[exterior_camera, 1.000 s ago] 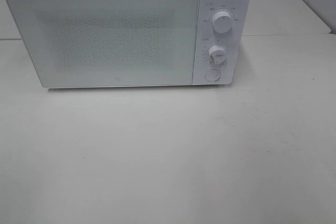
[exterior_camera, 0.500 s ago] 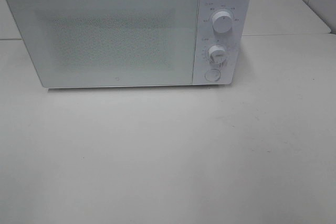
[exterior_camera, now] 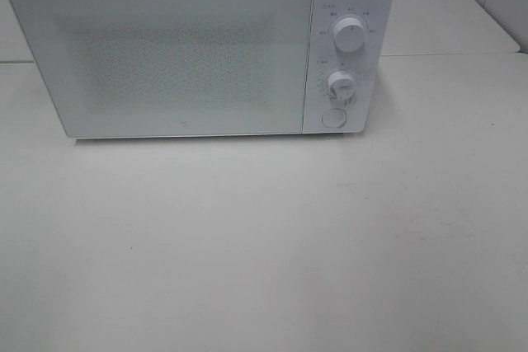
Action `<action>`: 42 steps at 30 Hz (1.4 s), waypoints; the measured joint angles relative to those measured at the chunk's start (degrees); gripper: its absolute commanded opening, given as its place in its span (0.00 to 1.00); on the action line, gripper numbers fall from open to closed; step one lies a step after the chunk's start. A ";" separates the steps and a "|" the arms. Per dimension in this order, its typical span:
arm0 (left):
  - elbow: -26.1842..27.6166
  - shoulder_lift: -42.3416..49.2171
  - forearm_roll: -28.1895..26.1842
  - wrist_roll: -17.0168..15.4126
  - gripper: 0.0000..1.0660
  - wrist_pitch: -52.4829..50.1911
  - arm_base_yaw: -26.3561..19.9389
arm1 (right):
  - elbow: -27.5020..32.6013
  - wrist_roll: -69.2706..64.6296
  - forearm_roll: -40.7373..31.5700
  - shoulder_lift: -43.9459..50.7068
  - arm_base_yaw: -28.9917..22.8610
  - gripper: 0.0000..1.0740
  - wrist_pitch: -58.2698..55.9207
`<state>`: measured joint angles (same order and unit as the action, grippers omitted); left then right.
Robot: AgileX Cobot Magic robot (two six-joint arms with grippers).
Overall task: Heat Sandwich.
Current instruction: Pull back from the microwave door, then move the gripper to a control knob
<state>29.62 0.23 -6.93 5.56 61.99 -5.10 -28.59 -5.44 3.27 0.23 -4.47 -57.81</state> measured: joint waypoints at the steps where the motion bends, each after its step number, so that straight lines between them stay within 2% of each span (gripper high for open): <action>1: 0.00 0.00 0.00 0.00 0.92 0.00 0.00 | 0.00 0.00 0.00 0.00 0.00 0.70 0.00; 28: 0.00 0.00 0.00 0.00 0.92 0.00 0.00 | -0.97 0.00 -0.11 -0.17 0.00 0.73 1.49; 42: 0.00 0.00 0.00 0.00 0.92 0.00 0.00 | -1.78 0.00 -1.09 -13.18 0.06 0.72 15.70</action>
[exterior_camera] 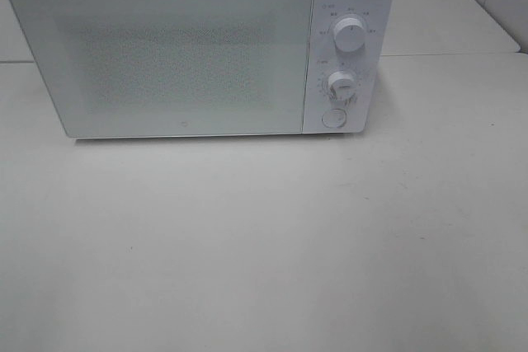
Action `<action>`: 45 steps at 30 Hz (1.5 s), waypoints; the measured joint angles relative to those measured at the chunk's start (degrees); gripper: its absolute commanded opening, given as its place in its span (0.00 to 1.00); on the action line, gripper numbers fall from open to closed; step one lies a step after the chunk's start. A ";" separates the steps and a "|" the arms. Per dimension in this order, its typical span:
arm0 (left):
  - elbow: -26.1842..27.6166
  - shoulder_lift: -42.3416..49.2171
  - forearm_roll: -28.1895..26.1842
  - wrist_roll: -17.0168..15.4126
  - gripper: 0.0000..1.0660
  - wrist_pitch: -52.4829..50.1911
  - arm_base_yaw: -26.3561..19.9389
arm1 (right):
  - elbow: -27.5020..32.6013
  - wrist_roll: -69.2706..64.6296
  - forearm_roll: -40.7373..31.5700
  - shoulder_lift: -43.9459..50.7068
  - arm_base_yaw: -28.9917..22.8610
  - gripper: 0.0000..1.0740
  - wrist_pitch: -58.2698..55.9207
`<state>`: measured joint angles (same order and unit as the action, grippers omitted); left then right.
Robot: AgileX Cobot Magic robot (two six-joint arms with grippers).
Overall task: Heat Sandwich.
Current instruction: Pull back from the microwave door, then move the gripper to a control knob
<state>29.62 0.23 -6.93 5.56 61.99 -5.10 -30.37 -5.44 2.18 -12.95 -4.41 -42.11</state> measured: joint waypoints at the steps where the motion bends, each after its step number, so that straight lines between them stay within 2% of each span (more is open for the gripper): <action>1: 0.00 0.00 0.00 0.00 0.92 0.00 0.00 | 0.00 0.00 0.00 0.00 0.00 0.72 0.00; 31: 0.00 0.00 0.00 0.00 0.92 0.00 0.00 | 0.00 0.00 0.00 -29.79 0.00 0.71 24.98; 45: 0.00 0.00 0.00 0.00 0.92 0.00 0.00 | 0.80 0.00 0.00 -44.35 0.00 0.71 40.68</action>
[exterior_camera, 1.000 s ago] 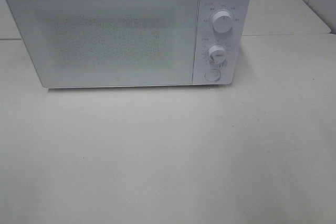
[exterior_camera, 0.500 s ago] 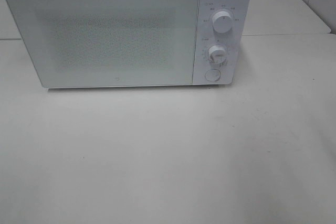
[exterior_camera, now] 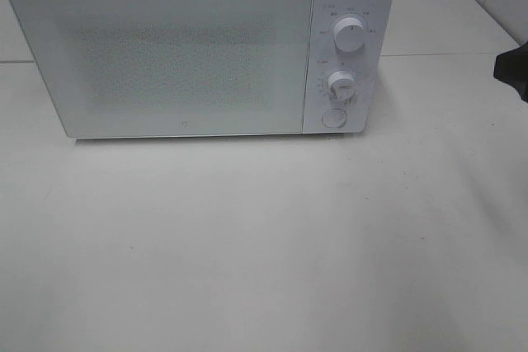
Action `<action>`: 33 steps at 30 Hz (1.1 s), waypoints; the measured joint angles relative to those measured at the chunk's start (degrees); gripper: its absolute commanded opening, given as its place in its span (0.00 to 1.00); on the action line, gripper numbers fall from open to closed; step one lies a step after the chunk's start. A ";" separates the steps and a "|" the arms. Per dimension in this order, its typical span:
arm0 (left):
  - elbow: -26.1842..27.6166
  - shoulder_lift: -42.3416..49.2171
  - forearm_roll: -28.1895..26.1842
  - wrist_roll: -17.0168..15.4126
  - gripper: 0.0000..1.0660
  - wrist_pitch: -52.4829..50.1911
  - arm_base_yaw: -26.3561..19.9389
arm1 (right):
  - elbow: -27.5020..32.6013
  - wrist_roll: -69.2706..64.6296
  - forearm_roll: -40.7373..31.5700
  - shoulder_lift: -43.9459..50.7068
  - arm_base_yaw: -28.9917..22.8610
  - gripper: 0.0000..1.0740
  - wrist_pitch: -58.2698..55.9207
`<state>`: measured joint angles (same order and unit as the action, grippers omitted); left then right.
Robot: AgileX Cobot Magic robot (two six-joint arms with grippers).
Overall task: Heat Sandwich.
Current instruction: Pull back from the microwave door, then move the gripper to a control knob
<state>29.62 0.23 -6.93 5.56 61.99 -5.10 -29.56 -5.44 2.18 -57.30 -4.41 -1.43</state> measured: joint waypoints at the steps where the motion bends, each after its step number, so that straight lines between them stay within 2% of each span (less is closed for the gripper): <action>1: 0.00 0.00 0.00 0.00 0.92 0.00 0.00 | 1.43 0.00 0.00 -2.01 0.00 0.71 3.84; 13: 0.00 0.00 0.00 0.00 0.92 0.00 0.00 | 8.42 0.46 -2.18 -11.34 0.00 0.71 28.42; 16: 0.00 0.00 0.00 0.00 0.92 0.00 0.00 | 10.54 1.83 -5.90 -13.41 0.00 0.71 36.78; 22: 0.00 0.00 0.00 0.00 0.92 0.00 0.00 | 12.32 4.01 -10.94 -15.24 -1.09 0.71 44.00; 25: 0.00 0.00 0.00 0.00 0.92 0.00 0.00 | 12.49 8.59 -15.41 -17.13 -6.25 0.71 47.50; 27: 0.00 0.00 0.00 0.00 0.92 0.00 0.00 | 12.49 9.80 -16.33 -17.88 -7.45 0.71 48.30; 28: 0.00 0.00 0.00 0.00 0.92 0.00 0.00 | 12.49 12.49 -18.56 -19.54 -10.60 0.71 50.36; 31: 0.00 0.00 0.00 0.00 0.92 0.00 0.00 | 12.43 14.50 -21.03 -21.14 -13.24 0.71 52.71; 33: 0.00 0.00 0.00 0.00 0.92 0.00 0.00 | 12.43 16.33 -24.47 -23.78 -17.30 0.71 56.15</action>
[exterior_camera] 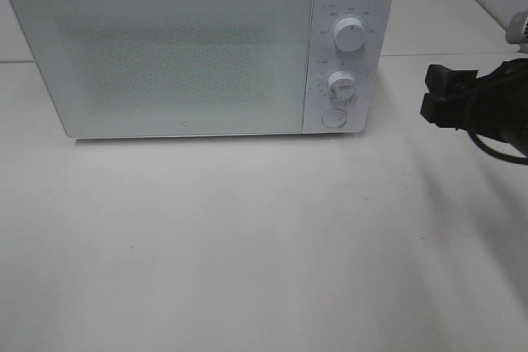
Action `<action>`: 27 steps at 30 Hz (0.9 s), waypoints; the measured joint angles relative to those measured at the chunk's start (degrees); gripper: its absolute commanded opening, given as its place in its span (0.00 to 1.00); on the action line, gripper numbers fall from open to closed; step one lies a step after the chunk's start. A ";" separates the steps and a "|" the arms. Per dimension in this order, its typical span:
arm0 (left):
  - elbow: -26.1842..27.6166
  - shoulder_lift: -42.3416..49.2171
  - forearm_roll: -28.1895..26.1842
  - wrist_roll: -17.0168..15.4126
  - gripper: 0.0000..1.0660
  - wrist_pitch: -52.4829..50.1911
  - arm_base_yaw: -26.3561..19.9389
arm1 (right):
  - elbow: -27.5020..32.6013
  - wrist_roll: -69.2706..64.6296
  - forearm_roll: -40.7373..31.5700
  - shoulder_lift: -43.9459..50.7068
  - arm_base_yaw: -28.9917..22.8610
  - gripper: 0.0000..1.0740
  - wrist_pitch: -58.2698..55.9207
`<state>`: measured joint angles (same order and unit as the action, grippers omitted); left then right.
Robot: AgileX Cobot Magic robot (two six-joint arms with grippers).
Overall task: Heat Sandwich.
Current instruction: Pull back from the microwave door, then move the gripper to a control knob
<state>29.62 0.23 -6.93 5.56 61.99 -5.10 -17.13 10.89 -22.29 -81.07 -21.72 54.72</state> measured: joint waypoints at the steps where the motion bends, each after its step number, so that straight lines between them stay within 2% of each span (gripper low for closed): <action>1: 0.00 0.00 0.00 0.00 0.92 0.00 0.00 | 0.00 0.52 -0.97 -1.03 -1.03 0.71 1.03; 12: 0.00 0.00 0.00 0.00 0.92 0.00 0.00 | -0.06 2.41 -14.84 -12.20 -12.72 0.71 13.98; 17: 0.00 0.00 0.00 0.00 0.92 0.00 0.00 | -2.58 2.41 -17.99 -15.93 -15.18 0.71 14.27; 27: 0.00 0.00 0.00 0.00 0.92 0.00 0.00 | -9.51 3.50 -19.02 -22.23 -15.53 0.71 14.32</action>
<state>29.62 0.23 -6.93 5.56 61.99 -5.10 -26.64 14.38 -41.31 -103.30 -37.24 69.04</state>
